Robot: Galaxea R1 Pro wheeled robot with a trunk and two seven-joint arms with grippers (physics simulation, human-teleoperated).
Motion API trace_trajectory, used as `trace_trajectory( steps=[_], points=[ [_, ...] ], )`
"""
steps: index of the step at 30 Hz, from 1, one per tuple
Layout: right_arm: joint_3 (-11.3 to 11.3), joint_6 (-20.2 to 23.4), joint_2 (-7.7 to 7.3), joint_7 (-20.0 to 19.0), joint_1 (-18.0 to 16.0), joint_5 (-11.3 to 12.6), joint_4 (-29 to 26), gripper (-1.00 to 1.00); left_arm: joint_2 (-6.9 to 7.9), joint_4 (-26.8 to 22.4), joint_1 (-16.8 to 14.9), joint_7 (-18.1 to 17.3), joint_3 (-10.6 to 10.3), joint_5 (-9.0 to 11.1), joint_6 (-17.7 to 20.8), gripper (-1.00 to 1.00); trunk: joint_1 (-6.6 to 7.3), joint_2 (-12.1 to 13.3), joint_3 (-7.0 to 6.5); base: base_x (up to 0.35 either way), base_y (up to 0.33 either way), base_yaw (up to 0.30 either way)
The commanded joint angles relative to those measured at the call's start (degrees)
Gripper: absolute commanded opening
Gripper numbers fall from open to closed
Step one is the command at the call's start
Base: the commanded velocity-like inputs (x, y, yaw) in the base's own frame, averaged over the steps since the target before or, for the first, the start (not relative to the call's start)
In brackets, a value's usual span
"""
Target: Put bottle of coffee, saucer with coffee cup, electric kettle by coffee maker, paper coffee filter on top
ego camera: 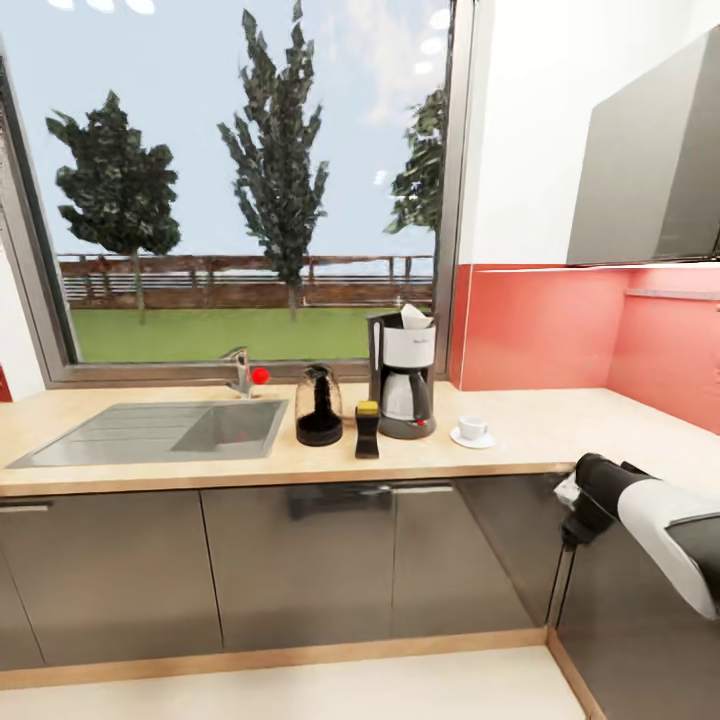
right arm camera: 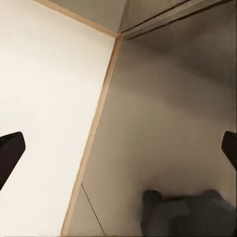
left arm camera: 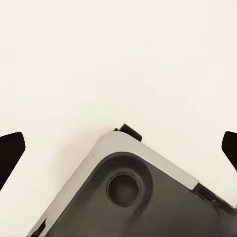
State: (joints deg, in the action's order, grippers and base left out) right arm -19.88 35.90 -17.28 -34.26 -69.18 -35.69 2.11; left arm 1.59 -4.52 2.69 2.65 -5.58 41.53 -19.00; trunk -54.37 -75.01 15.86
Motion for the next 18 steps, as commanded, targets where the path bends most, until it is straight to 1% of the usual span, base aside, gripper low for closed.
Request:
trace_trajectory(
  steps=[1,2,3,4,5,6,7,8,9,10,11,12,13,14,15,16,17,18],
  points=[
    [-0.2,-1.8,-0.40,-0.4,1.9,1.4,0.0,1.00,0.07,-0.6,0.0,0.3,-0.5,0.3,-0.1,1.00,0.03,0.0,0.05,-0.313,-0.116,0.000],
    [-0.2,-2.8,-0.54,-0.3,3.1,2.3,0.0,1.00,0.09,-0.8,0.0,0.3,-0.5,0.3,0.0,1.00,0.03,0.0,0.05,-0.313,-0.115,0.000],
    [-0.2,-5.2,-0.67,-0.1,6.1,4.4,0.0,1.00,0.18,-1.3,0.0,0.3,-0.5,0.3,0.1,1.00,0.03,0.0,0.05,-0.313,-0.115,0.000],
    [-0.2,-6.5,-0.67,0.3,7.9,5.6,0.0,1.00,0.27,-1.5,0.0,0.3,-0.5,0.3,0.1,1.00,0.03,0.0,0.05,-0.313,-0.115,0.000],
    [-0.2,-9.3,-0.51,1.5,11.6,8.1,0.0,1.00,0.45,-1.8,0.0,0.3,-0.5,0.3,0.2,1.00,0.03,0.0,0.05,-0.313,-0.115,0.000],
    [-0.2,-10.6,-0.37,2.5,13.6,9.5,0.0,1.00,0.52,-1.9,0.0,0.3,-0.5,0.3,0.2,1.00,0.03,0.0,0.05,-0.313,-0.115,0.000],
    [-0.2,-13.4,0.18,5.0,17.5,12.3,0.0,1.00,0.61,-2.1,0.0,0.3,-0.5,0.3,0.3,1.00,0.03,0.0,0.05,-0.313,-0.115,0.000],
    [-0.2,-16.2,1.18,7.8,21.3,15.2,0.0,1.00,0.67,-2.3,0.0,0.3,-0.5,0.3,0.2,1.00,0.03,0.0,0.05,-0.313,-0.115,0.000],
    [-0.2,-19.2,2.52,10.5,25.1,18.2,0.0,1.00,0.70,-2.5,0.0,0.3,-0.5,0.2,0.1,1.00,0.03,0.0,0.05,-0.313,-0.109,0.000],
    [-0.2,-22.4,4.18,12.9,28.9,20.9,0.0,1.00,0.70,-2.9,0.1,0.3,-0.4,0.2,0.0,1.00,0.03,0.0,0.05,-0.313,-0.100,0.000],
    [-0.2,-25.8,6.16,15.0,32.9,22.9,0.0,1.00,0.66,-3.3,0.1,0.3,-0.4,0.2,-0.1,1.00,0.03,0.0,0.05,-0.314,-0.094,0.000],
    [-0.2,-27.5,7.26,15.9,34.8,23.6,0.0,1.00,0.65,-3.5,0.1,0.3,-0.4,0.2,-0.1,1.00,0.03,0.0,0.05,-0.314,-0.092,0.000],
    [-0.2,-30.6,9.56,17.8,38.7,24.6,0.0,1.00,0.60,-3.8,0.1,0.3,-0.4,0.2,-0.2,1.00,0.03,0.0,0.05,-0.293,-0.073,0.000],
    [-0.2,-32.0,10.75,18.7,40.5,24.9,0.0,1.00,0.60,-3.9,0.1,0.3,-0.4,0.3,-0.2,1.00,0.03,0.0,0.05,-0.255,-0.059,0.000],
    [-0.2,-34.2,13.10,20.4,44.0,25.4,0.0,1.00,0.64,-4.1,0.1,0.3,-0.5,0.3,-0.2,1.00,0.03,0.0,0.05,-0.163,-0.037,0.000],
    [-0.2,-35.0,14.20,21.2,45.6,25.6,0.0,1.00,0.65,-4.2,0.1,0.3,-0.5,0.3,-0.2,1.00,0.03,0.0,0.05,-0.131,-0.030,0.000],
    [-0.2,-36.1,16.19,22.5,48.5,25.9,0.0,1.00,0.67,-4.3,0.1,0.3,-0.5,0.3,-0.1,1.00,0.03,0.0,0.05,-0.084,-0.019,0.000],
    [-0.2,-36.5,17.00,22.9,49.8,26.0,0.0,1.00,0.67,-4.3,0.1,0.3,-0.5,0.3,-0.1,1.00,0.03,0.0,0.05,-0.067,-0.015,0.000]
  ],
)
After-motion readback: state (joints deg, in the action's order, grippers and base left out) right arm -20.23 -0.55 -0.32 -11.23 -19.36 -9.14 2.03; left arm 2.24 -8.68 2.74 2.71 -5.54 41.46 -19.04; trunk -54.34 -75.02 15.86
